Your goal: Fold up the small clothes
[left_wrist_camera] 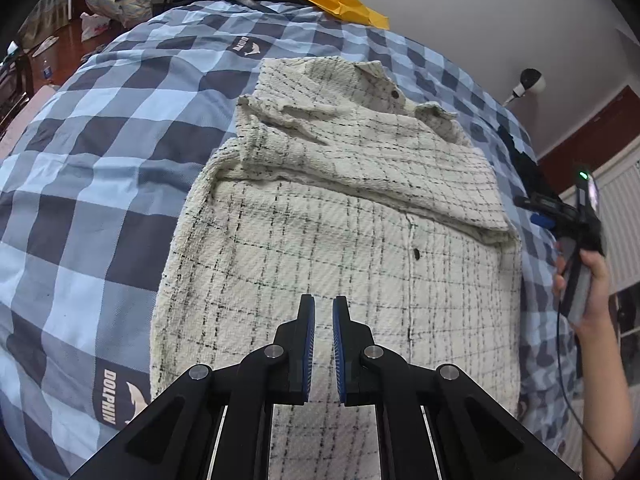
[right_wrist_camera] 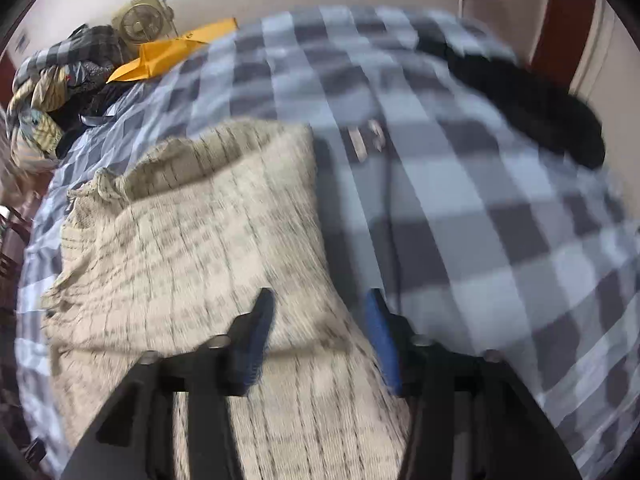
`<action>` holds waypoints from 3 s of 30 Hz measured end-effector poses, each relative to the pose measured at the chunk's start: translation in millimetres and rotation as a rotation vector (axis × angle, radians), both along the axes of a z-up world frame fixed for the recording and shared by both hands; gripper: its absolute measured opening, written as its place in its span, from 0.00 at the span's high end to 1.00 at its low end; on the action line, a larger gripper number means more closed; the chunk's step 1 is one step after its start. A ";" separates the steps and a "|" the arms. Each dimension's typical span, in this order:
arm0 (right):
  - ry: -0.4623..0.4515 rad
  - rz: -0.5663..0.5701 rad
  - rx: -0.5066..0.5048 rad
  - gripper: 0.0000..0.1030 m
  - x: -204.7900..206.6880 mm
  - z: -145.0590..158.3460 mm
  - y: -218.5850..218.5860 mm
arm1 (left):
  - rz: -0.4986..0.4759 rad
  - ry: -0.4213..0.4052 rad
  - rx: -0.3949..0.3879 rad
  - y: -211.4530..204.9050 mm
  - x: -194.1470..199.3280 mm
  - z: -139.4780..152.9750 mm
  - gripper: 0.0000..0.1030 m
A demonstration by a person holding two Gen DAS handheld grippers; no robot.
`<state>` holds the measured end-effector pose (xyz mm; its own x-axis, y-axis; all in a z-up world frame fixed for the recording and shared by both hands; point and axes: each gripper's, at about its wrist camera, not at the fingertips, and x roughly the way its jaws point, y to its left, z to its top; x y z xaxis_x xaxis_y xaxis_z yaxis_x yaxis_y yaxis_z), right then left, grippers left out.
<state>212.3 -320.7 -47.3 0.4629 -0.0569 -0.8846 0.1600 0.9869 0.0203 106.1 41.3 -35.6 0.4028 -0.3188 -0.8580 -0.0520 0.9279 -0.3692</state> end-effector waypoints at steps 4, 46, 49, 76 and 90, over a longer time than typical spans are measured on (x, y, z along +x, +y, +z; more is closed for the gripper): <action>0.161 0.006 -0.119 0.37 30.8 -41.3 0.4 | 0.020 -0.015 0.053 0.4 0.2 0.9 0.93; -0.056 0.036 -0.120 0.24 61.9 -17.7 57.4 | -0.021 -0.086 0.086 -1.1 1.9 21.2 0.92; 0.095 -0.010 -0.150 0.24 99.3 -50.8 23.4 | -0.033 -0.081 0.092 -5.9 4.7 18.2 0.92; 0.148 -0.028 0.135 0.15 65.8 -58.0 29.3 | 0.039 -0.102 0.308 9.2 1.1 22.0 0.92; -0.054 0.003 0.191 0.15 -173.0 72.6 15.7 | -0.098 -0.332 0.221 -1.2 -41.2 52.8 0.00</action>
